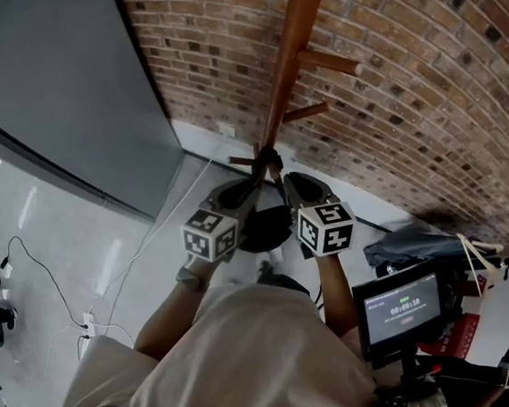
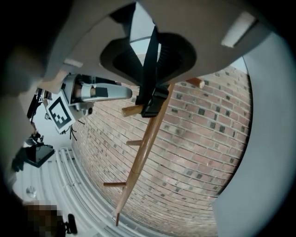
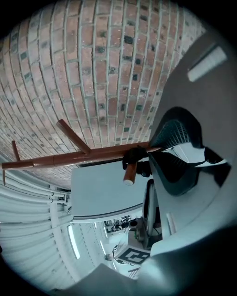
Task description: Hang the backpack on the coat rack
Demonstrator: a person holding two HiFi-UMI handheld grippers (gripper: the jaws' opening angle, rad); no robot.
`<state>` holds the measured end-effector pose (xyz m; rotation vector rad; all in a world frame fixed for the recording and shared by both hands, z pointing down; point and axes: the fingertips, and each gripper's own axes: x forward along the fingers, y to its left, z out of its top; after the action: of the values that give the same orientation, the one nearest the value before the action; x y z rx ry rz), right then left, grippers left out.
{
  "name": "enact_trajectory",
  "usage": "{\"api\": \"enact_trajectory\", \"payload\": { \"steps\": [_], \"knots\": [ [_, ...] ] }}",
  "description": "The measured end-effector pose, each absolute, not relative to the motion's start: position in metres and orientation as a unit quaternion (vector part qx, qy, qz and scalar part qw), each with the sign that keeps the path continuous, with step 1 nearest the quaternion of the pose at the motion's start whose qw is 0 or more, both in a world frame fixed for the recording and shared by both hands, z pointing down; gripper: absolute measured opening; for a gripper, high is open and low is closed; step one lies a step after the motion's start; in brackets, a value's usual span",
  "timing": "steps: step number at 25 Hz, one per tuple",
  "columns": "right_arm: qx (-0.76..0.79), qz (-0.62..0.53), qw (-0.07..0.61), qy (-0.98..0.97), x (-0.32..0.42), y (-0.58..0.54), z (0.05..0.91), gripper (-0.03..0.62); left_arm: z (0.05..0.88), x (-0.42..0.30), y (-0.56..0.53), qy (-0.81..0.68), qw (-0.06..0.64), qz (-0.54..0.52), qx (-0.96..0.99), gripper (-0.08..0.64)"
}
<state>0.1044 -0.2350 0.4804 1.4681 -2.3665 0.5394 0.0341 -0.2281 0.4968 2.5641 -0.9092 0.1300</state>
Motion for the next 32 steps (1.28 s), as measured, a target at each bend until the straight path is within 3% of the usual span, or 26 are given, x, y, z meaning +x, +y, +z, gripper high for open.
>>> {"api": "enact_trajectory", "payload": {
  "steps": [7, 24, 32],
  "knots": [
    [0.516, 0.155, 0.134, -0.832, 0.106, -0.239, 0.448, 0.008, 0.455, 0.031, -0.237, -0.337, 0.139, 0.062, 0.929, 0.021],
    [0.509, 0.066, 0.135, -0.848, 0.102, -0.241, 0.383, 0.003, 0.388, 0.029, -0.242, -0.329, 0.011, 0.090, 0.940, 0.000],
    [0.501, 0.031, 0.105, -0.859, 0.091, -0.242, 0.343, 0.002, 0.350, 0.024, -0.241, -0.332, -0.031, 0.084, 0.939, 0.000]
  ]
}}
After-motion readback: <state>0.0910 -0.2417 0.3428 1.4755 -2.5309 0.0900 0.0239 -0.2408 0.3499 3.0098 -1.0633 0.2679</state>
